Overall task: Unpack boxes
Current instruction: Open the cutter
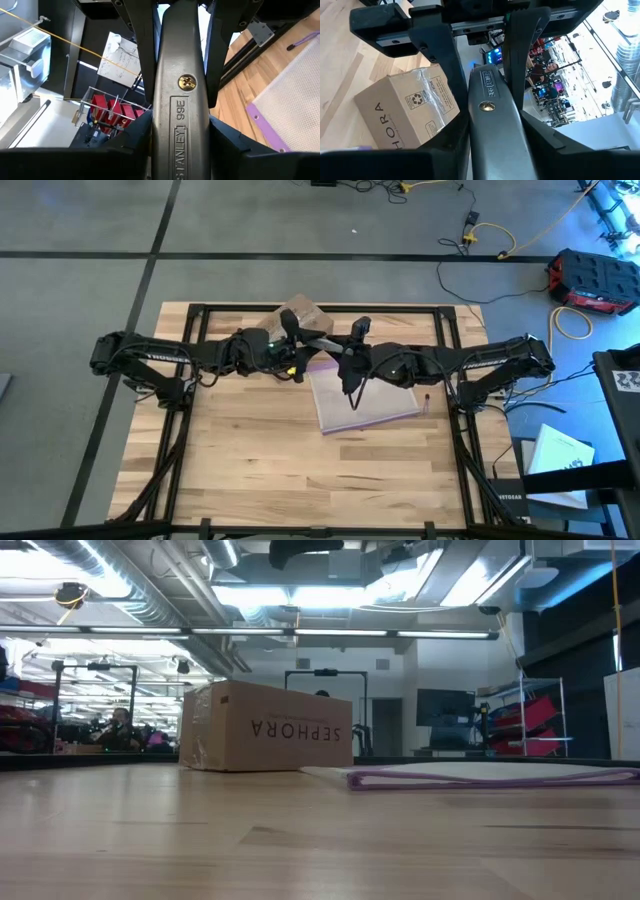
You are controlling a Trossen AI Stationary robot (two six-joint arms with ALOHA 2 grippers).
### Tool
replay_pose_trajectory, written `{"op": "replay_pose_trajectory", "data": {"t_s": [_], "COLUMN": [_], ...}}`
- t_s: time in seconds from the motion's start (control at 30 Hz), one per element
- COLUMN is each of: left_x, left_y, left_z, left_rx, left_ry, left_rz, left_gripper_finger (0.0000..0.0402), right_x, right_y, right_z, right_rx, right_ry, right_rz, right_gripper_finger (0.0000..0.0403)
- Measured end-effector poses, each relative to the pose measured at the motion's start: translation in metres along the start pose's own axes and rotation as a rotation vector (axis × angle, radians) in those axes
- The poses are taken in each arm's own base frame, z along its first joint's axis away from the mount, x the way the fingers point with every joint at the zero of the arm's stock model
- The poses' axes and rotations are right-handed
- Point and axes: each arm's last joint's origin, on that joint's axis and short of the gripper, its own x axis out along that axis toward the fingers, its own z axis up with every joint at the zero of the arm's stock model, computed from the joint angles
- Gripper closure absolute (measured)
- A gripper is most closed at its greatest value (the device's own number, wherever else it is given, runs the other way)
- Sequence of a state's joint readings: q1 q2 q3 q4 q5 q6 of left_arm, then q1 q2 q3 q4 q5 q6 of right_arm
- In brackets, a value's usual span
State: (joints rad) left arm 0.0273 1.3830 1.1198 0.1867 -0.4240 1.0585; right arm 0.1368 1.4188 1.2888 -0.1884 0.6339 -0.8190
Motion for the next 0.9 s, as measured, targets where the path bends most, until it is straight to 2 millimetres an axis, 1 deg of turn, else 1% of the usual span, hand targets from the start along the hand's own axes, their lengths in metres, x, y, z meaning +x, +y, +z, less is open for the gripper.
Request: {"op": "replay_pose_trajectory", "data": {"t_s": [0.4,0.9], "left_x": [0.002,0.002], "left_y": [0.000,0.001], "left_z": [-0.002,-0.004], "left_rx": [0.030,0.052], "left_ry": [-0.003,0.035], "left_rz": [-0.007,0.007], "left_gripper_finger": [0.0277,0.0278], "right_x": [-0.012,-0.014], "right_y": [0.009,0.007], "right_z": [0.008,0.007], "right_rx": [-0.045,-0.057], "right_ry": [0.027,0.035], "right_rz": [-0.024,-0.026], "right_gripper_finger": [0.0289,0.0289]}}
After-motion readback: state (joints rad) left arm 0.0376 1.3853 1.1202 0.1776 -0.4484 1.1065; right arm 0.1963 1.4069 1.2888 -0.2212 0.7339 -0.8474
